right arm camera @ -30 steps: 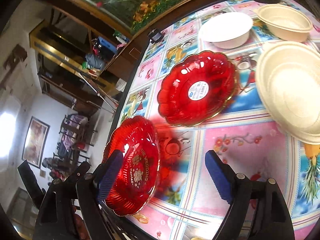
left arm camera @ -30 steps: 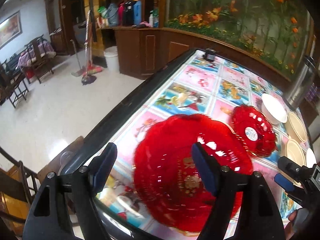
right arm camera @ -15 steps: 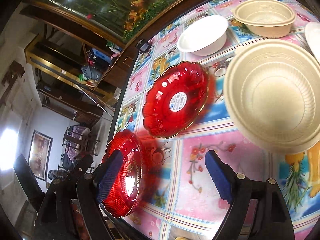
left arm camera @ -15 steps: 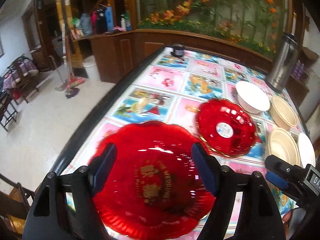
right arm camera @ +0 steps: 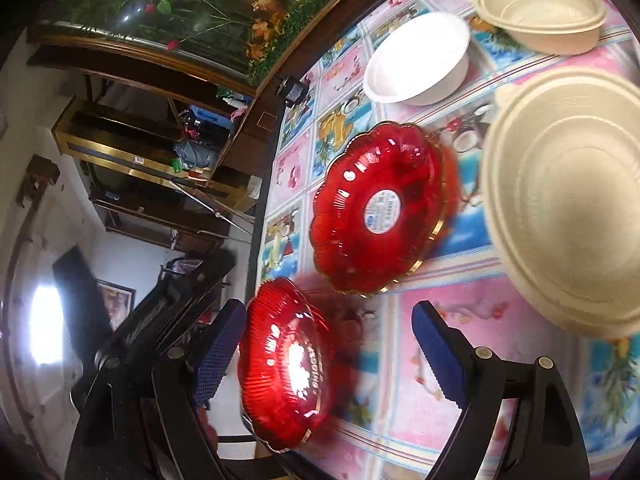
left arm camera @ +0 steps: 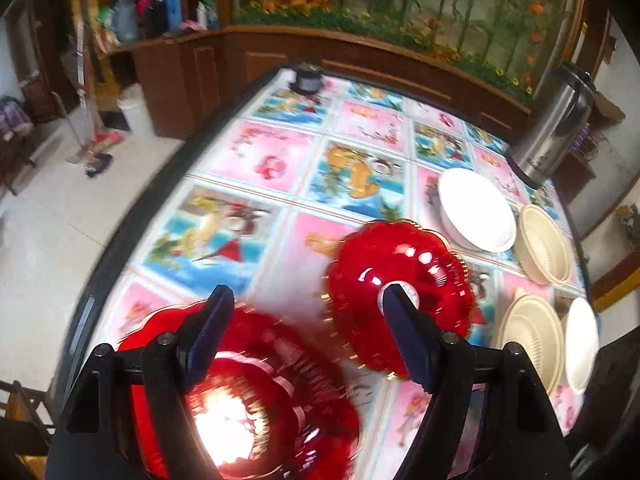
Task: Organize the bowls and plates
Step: 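Grasp the smaller red plate with the sticker using the left tool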
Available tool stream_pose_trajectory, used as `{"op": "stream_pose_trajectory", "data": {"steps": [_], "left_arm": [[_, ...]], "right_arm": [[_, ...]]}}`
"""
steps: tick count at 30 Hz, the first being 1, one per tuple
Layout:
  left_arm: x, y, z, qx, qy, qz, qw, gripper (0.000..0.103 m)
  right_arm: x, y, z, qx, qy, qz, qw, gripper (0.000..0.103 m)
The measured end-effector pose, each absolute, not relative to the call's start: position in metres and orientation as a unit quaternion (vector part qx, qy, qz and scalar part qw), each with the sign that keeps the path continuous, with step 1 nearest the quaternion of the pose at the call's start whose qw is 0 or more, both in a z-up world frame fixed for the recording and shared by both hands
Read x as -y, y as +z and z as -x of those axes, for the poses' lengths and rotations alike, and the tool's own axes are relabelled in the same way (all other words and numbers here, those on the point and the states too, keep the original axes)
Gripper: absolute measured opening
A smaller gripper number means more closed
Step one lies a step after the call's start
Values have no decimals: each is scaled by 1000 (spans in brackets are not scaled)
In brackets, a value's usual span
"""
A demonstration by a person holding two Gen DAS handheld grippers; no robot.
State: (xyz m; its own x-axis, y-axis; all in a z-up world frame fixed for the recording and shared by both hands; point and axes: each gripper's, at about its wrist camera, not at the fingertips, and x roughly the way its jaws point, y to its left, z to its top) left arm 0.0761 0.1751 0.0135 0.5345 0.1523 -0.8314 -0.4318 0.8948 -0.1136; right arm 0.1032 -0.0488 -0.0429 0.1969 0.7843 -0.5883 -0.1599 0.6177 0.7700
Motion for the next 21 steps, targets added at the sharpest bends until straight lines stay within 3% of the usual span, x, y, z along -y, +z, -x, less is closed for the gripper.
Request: {"op": "stream_pose_trajectory", "data": {"steps": [11,18,20,21], "left_arm": [[-169,-34,-135,-528,133,181,819,77],[-180,-55,-150,-552,124,218,796,76],[-179,-58,-151,-553,115,219,796,72],[-178,-59,-152,-555,113,215,796,61]], "right_arm": [[44,-63,-139,-558,260,-302,728,87],[42,-71,-154,-561,235,-289,739,80],[41,-78,-158,-570,229,-289,734,73],[39,-82,-160,-574,226,-287,732,68]]}}
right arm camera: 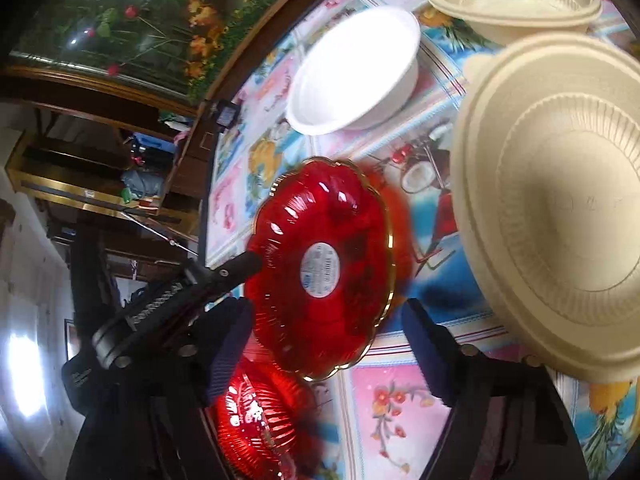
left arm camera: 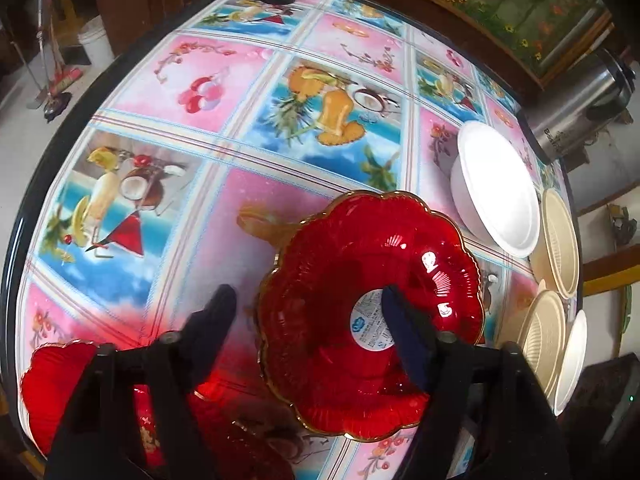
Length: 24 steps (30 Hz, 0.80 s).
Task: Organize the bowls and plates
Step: 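Grasp the smaller red plate with the sticker using the left tool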
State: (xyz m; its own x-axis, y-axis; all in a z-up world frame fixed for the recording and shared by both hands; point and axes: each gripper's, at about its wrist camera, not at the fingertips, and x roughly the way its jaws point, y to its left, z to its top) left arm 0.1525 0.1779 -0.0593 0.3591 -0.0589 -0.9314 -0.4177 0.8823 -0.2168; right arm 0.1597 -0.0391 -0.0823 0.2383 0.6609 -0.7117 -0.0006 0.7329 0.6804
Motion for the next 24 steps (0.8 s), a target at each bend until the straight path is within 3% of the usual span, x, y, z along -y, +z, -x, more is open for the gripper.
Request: {"op": "stream_pose_trajectory", "data": {"steps": [3,7,13,24], "left_arm": [[-176,-63,-155,-561,116,199,795,44],[-177,-75,-157,-578,118,197,783,27],[-178,-79,-157,-581,128,190,781,19],[-181,-58,-147,-561,133,182,797,16]], "right_arm": [[39,-94,-163,-586,215,-282,728,51],[37,-99,-164,-588,209,-267,735,39],[37,-99,-163,-585,197,-251,746,15],[39,-93,-155,-571,208,-247,755,13]]}}
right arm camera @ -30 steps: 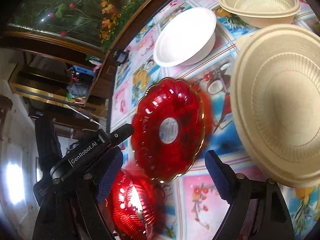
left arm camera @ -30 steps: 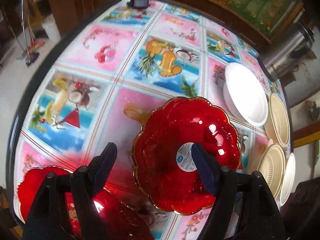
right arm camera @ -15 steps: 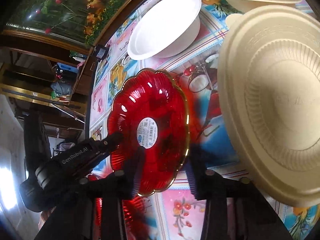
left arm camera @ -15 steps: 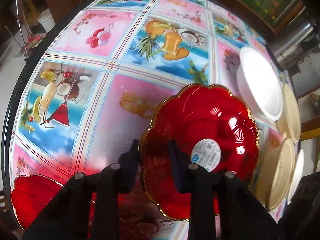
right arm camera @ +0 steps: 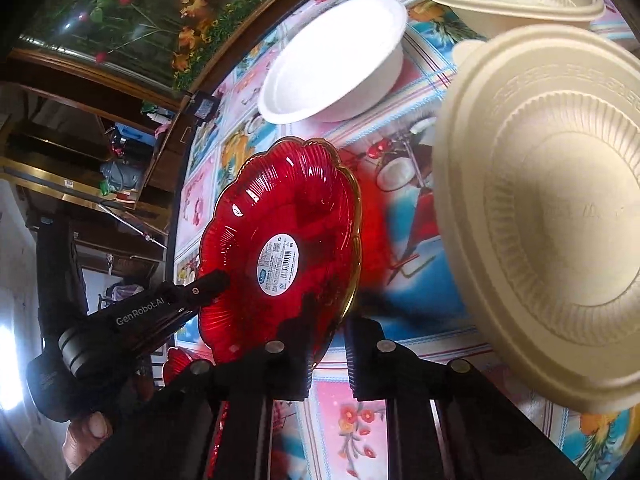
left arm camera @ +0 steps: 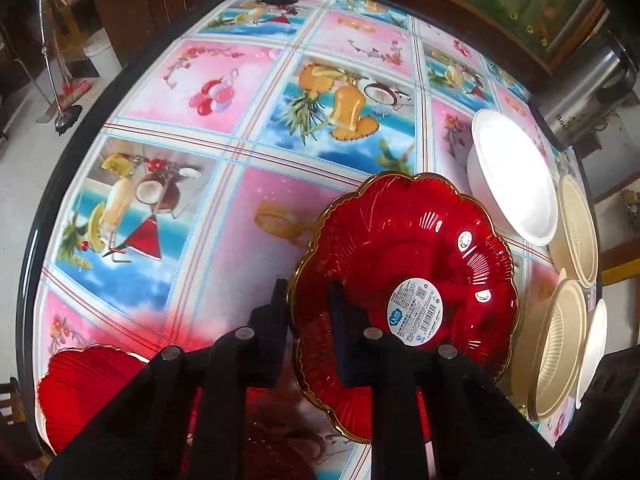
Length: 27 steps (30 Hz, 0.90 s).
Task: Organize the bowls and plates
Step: 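Grasp the smaller red plate with the sticker using the left tool, then lower the smaller red plate onto the large red plate and open the left tool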
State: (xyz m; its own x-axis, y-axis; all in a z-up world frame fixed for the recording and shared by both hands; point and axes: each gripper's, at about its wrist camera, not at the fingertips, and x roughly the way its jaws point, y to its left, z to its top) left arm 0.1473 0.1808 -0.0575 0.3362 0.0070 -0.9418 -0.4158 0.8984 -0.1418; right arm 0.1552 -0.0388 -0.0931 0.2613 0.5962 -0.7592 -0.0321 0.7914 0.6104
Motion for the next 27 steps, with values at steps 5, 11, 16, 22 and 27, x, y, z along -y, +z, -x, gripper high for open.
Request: {"op": "stream_pose_trajectory", "data": {"steps": [5,11,16,22,27], "left_arm": [[-183,-47,-138,-549,133,186,804,16],[-186,-32,-120,-530,132,199,814,16],[-192,-15,-94,-507,135,204,826,16],[-203,0,-54,-480,153,211,838,16],[-214,4,-20,-462,172,218,842,16]], "right_arm": [[36,-83,-148,-561,218,-242,761,13],[34,-65,-138,-544,232,-232,772,13],[29,-46,-122,-526,248,-214,785,13],[14,-26,-98,-509,276,-189,793,13],[-2,-20,-77,-506,301,-170,790,13]]}}
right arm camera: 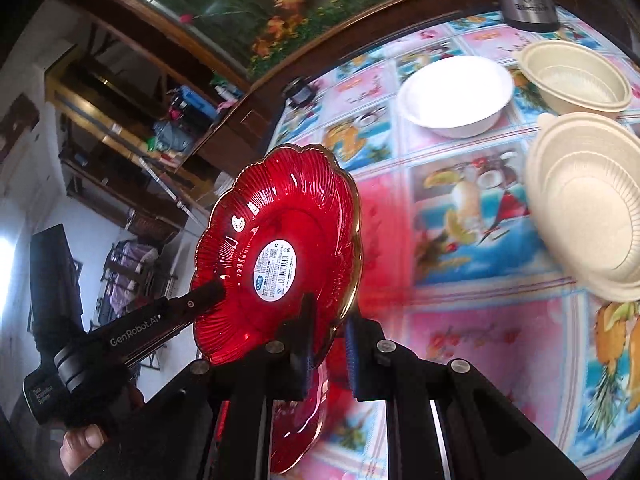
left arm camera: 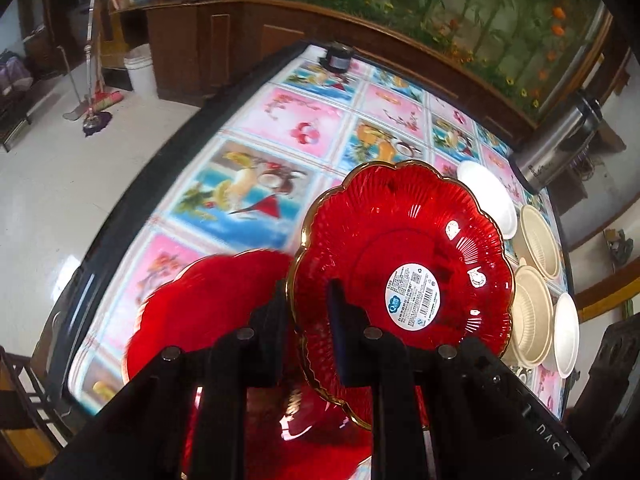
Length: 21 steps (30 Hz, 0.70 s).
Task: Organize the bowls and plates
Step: 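Lower the smaller red plate onto the large red plate and open the left tool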
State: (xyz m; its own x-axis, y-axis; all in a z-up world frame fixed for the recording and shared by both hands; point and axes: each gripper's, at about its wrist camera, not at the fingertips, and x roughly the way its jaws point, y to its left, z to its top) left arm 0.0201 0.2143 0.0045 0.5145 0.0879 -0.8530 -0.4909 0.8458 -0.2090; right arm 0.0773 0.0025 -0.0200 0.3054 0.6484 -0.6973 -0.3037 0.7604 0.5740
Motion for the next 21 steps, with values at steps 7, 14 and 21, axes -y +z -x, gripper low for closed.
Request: {"op": "stream_pose_trajectory", "data": {"steps": [7,14,21], "left_arm": [[-227,-3,18,-449,193,229,842,16],[-237,-19,45,-451,209,244,833,16],[-241,-39,55,-463,216,251,822,16]], "right_arm": [[-24,-17,-49,-502,329,-136,789,13],[-42,-23,-26,-510,345,-102,781,13],[-53,-39,-16,-528,347,-75,772,13]]}}
